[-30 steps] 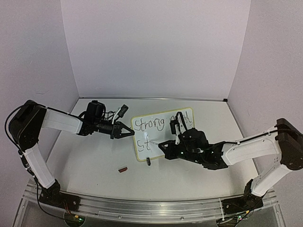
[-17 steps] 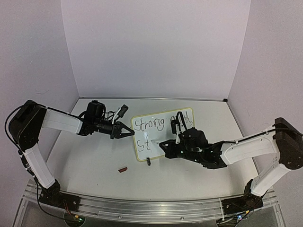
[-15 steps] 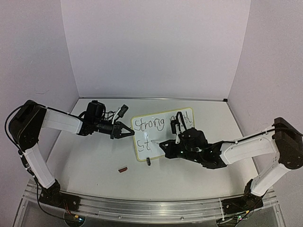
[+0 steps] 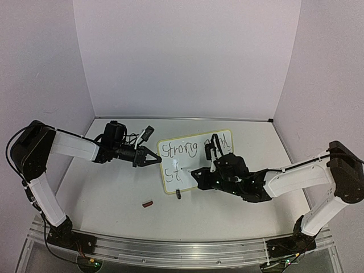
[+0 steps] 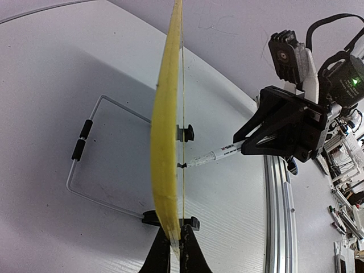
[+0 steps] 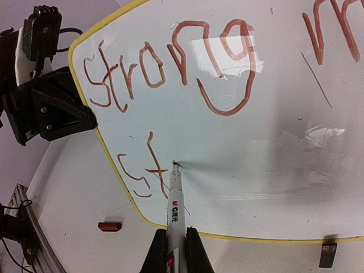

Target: Write a sentence on the whiteboard

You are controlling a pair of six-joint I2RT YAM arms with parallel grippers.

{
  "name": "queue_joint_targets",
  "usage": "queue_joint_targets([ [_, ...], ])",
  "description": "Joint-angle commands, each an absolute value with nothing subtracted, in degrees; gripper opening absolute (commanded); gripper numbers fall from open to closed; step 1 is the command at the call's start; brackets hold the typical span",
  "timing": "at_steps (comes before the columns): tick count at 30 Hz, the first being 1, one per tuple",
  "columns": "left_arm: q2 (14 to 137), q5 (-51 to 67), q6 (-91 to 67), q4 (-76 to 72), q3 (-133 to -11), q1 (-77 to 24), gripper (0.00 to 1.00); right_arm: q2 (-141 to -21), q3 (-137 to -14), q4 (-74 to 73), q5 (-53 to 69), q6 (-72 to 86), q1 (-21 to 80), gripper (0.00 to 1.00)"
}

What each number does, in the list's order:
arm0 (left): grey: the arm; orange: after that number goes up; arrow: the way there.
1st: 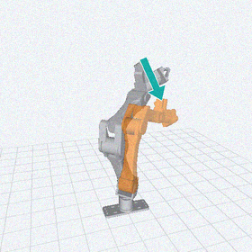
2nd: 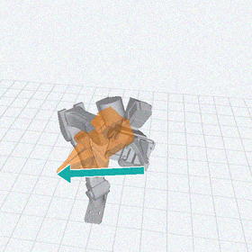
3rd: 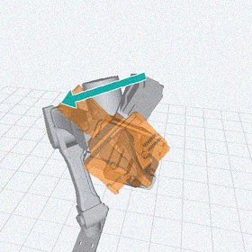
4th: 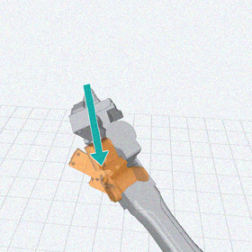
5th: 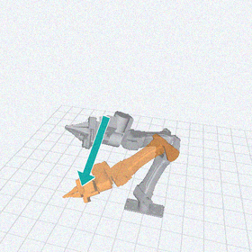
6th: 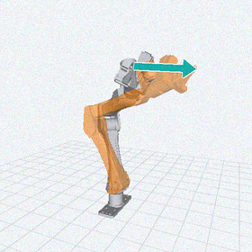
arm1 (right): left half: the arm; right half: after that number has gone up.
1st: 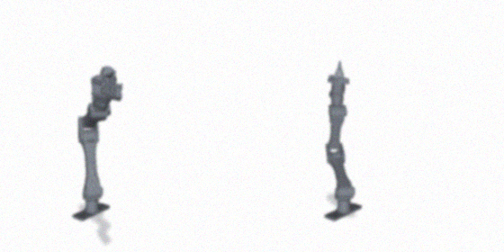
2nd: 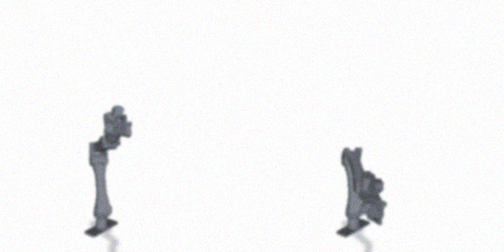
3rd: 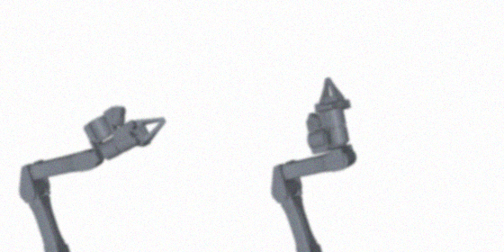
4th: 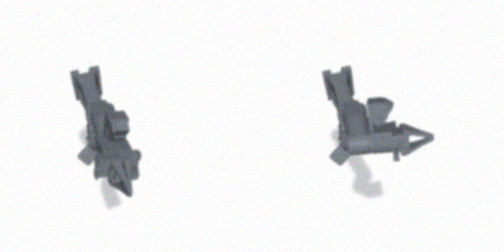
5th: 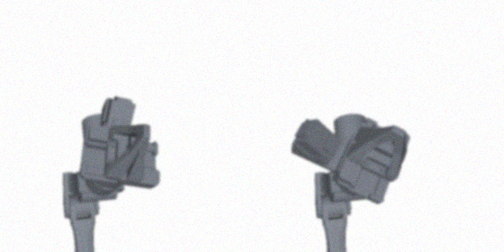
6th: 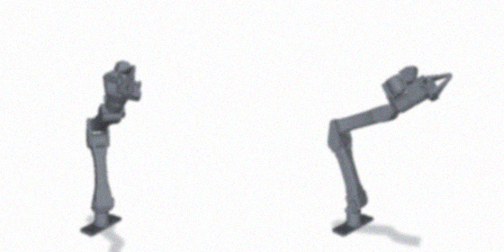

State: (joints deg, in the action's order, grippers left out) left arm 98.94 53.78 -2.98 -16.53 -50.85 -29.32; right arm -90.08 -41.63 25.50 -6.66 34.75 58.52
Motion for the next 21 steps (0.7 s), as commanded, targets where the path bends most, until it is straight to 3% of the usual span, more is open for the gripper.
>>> queue_joint_targets([
  [1, 98.1, 52.1, -0.4, -14.2, -49.8, -29.7, 0.0, -90.9, -42.2, 24.3, -7.9, 36.1, 58.3, 0.0],
  [21, 98.0, 52.0, -0.4, -14.2, -49.8, -29.7, 0.0, -92.5, -40.9, 22.5, -3.6, 38.9, 59.1, 0.0],
])
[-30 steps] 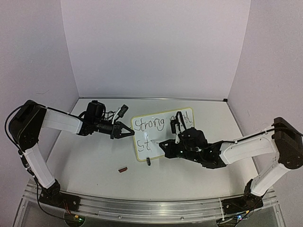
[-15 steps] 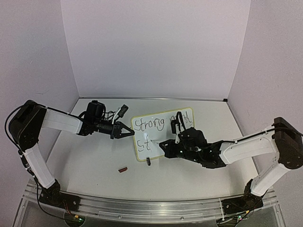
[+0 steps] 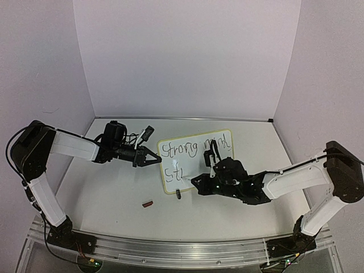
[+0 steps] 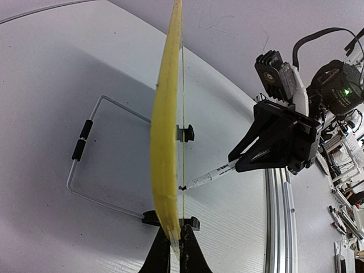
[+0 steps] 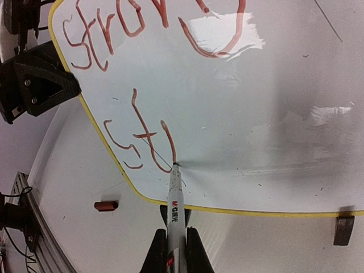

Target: Write a sentence on the whiteboard

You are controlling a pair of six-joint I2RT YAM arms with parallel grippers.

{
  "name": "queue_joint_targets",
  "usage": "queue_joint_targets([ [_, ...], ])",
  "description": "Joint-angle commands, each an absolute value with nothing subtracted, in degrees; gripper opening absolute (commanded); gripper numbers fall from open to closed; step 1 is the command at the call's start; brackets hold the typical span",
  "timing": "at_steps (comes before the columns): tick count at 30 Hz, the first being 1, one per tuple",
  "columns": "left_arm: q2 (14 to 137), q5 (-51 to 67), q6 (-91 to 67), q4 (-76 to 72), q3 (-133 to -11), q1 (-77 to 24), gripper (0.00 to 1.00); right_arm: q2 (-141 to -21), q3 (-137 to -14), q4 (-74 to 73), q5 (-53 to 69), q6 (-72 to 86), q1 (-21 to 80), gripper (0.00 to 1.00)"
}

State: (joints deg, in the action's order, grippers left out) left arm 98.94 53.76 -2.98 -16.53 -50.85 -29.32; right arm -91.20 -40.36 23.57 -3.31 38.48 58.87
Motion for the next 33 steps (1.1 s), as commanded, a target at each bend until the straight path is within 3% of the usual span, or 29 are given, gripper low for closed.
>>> queue_joint_targets([
  [1, 98.0, 52.0, -0.4, -14.2, -49.8, -29.7, 0.0, -92.4, -40.9, 22.6, -3.8, 39.0, 59.0, 0.0],
  [33, 97.9, 52.1, -0.4, -14.1, -49.8, -29.7, 0.0, -85.9, -36.5, 30.0, -11.9, 39.3, 59.0, 0.0],
])
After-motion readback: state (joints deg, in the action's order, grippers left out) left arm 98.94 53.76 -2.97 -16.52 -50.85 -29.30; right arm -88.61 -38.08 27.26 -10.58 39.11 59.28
